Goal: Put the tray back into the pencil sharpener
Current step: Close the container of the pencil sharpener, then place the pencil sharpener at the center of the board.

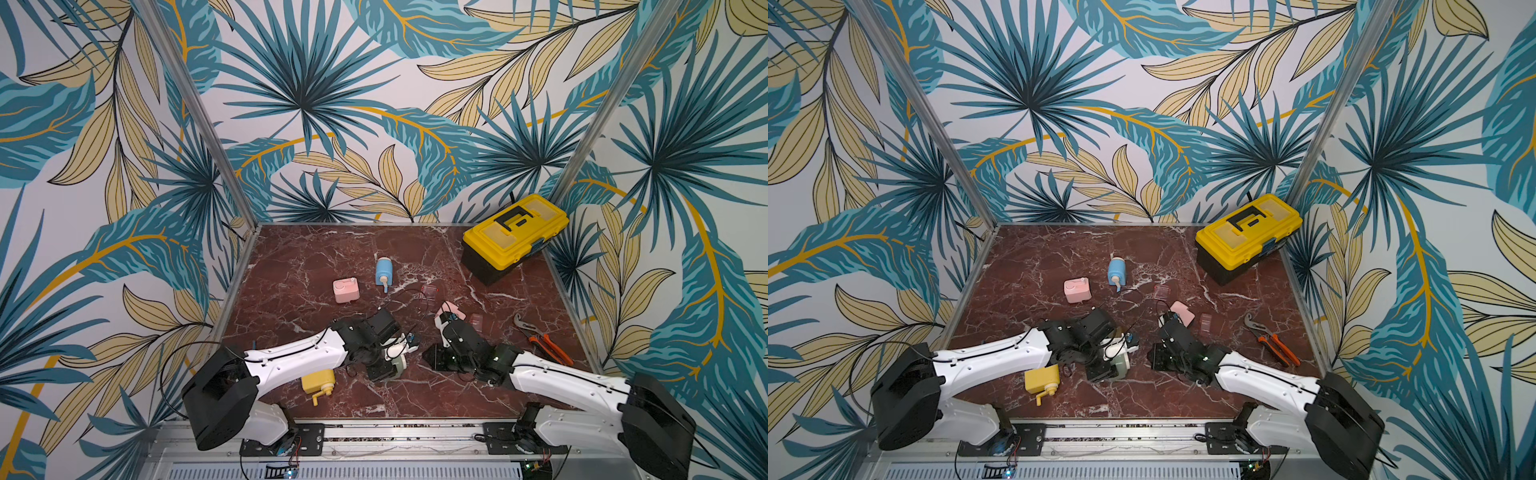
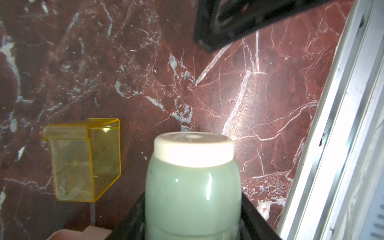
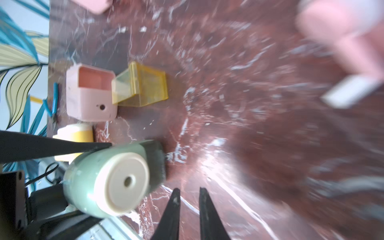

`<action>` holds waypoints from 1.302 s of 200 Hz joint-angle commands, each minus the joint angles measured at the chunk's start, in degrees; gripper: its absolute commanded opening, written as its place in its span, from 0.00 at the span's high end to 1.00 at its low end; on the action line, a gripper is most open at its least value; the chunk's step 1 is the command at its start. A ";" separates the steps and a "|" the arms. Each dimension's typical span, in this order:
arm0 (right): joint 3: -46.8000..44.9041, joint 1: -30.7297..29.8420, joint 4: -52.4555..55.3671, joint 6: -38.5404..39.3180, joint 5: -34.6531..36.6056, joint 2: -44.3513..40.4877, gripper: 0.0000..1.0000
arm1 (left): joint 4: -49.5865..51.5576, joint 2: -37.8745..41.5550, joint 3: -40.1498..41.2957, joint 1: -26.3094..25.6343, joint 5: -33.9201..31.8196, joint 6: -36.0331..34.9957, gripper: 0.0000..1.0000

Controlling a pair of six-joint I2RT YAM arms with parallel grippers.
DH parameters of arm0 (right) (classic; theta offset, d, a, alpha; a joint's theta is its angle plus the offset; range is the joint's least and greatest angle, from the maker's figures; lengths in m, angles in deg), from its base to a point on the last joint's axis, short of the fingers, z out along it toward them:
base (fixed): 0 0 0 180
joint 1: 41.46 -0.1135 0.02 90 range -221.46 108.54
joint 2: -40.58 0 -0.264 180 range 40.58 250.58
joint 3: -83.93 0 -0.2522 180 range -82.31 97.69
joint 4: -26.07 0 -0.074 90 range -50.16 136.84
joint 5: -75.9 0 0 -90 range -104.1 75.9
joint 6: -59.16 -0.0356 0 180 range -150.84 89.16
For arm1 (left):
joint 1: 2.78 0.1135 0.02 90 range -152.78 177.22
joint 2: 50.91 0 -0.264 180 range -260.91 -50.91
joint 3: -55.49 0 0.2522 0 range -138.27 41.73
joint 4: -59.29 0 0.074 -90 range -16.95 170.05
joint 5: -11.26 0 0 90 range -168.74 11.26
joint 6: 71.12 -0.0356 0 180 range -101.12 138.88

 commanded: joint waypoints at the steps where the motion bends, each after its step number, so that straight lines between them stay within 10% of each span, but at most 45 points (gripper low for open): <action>1: -0.50 0.00 13.16 0.76 10.07 -5.81 0.80 | -1.32 4.63 -1.88 -0.20 -2.96 4.89 0.73; 31: 1.54 -0.04 16.45 1.18 13.85 -10.86 0.79 | -1.36 9.42 -4.13 1.57 -9.96 13.56 1.00; 98: 8.77 -0.05 16.11 5.98 13.47 -4.45 0.77 | -1.14 18.64 -7.84 10.02 -27.05 30.95 1.00; 146: 9.42 0.05 13.81 6.76 12.43 -0.99 0.76 | -0.26 20.93 -6.88 20.33 -25.91 36.02 1.00; 260: 11.99 0.62 16.18 7.01 13.25 0.44 0.76 | 2.55 -7.16 -33.20 24.20 -26.14 35.01 1.00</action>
